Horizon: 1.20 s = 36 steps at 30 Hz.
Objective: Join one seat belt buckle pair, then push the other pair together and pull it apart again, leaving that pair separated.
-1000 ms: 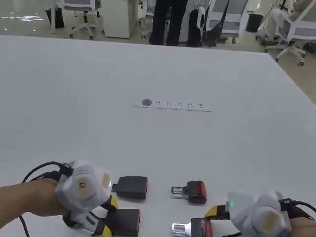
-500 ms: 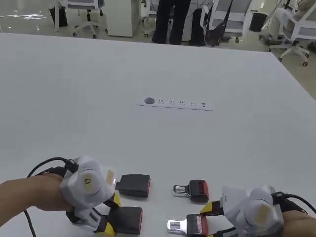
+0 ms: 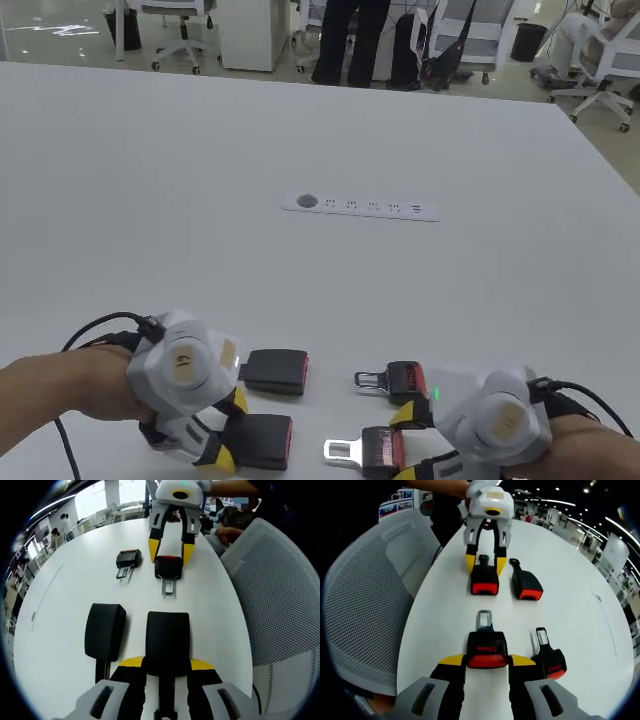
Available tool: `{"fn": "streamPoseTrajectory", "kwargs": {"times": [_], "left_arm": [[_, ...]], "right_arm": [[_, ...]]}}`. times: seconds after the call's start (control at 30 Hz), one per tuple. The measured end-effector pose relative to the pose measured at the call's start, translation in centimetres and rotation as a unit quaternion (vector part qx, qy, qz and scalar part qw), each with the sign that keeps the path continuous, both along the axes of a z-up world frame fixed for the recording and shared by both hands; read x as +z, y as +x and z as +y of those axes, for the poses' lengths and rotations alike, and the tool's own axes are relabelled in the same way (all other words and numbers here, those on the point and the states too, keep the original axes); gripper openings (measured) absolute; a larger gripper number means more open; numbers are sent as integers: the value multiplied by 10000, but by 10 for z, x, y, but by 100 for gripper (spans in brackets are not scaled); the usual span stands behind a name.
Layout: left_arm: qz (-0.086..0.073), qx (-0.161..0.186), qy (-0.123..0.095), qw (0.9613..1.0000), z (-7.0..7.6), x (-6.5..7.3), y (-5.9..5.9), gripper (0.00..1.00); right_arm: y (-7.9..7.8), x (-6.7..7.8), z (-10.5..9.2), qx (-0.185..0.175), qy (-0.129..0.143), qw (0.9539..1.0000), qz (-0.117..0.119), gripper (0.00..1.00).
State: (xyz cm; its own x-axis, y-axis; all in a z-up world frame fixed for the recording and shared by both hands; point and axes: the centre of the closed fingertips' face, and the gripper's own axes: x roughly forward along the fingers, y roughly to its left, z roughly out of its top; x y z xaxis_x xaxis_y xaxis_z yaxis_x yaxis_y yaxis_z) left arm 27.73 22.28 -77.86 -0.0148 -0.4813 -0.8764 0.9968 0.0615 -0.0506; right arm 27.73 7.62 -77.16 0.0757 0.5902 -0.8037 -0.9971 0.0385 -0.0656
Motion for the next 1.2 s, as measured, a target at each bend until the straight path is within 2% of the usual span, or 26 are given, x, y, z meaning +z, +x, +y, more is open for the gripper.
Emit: {"fn": "streamPoseTrajectory", "kwargs": {"times": [1.2], "left_arm": [[23,-1,39,10000,1,0,0,32]], "right_arm": [[4,0,42,62,159,9998,81,30]]}}
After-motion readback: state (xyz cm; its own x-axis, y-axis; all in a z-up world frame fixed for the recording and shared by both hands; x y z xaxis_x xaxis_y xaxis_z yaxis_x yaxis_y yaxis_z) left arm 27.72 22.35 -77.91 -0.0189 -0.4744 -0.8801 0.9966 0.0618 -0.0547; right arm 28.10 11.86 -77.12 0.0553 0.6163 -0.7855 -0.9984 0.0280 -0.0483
